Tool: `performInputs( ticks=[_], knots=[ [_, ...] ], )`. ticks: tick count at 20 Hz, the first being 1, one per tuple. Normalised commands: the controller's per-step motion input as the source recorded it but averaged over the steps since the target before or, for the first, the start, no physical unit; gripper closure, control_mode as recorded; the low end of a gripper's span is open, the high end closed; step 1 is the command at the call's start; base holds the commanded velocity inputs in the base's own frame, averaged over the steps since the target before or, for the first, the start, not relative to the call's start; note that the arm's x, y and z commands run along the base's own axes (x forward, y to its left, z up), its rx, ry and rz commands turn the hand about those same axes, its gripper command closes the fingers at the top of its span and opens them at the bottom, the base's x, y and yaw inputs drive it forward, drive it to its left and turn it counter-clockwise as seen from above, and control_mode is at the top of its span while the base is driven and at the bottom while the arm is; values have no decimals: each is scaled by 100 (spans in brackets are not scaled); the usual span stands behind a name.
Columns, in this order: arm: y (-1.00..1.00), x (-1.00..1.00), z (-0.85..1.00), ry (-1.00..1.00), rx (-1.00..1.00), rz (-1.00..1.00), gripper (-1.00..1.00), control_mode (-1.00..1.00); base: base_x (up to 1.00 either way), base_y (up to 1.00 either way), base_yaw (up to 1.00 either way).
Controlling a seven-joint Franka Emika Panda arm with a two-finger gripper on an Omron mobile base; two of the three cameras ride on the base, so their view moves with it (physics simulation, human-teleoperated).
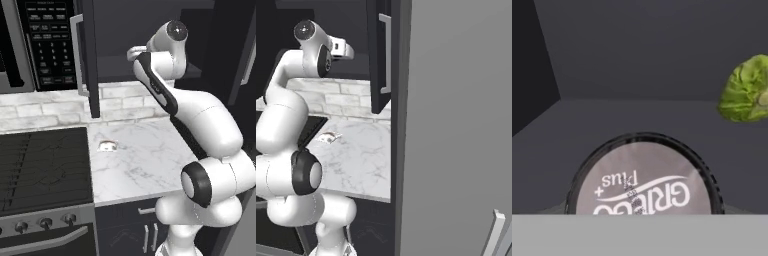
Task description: Pick the yogurt and cereal from the counter and place them in the cabinets closest to them.
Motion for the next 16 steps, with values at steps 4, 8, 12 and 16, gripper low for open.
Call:
performInputs(
  ticks=[4, 8, 12, 16],
  knots=[
    [0, 56, -3, 5, 0, 0, 100, -100, 0, 0, 0],
    [0, 45, -19, 1, -4, 0, 100, -100, 0, 0, 0],
    [0, 40, -28, 0, -6, 0, 100, -100, 0, 0, 0],
    [0, 40, -29, 0, -6, 0, 100, -100, 0, 0, 0]
  ],
)
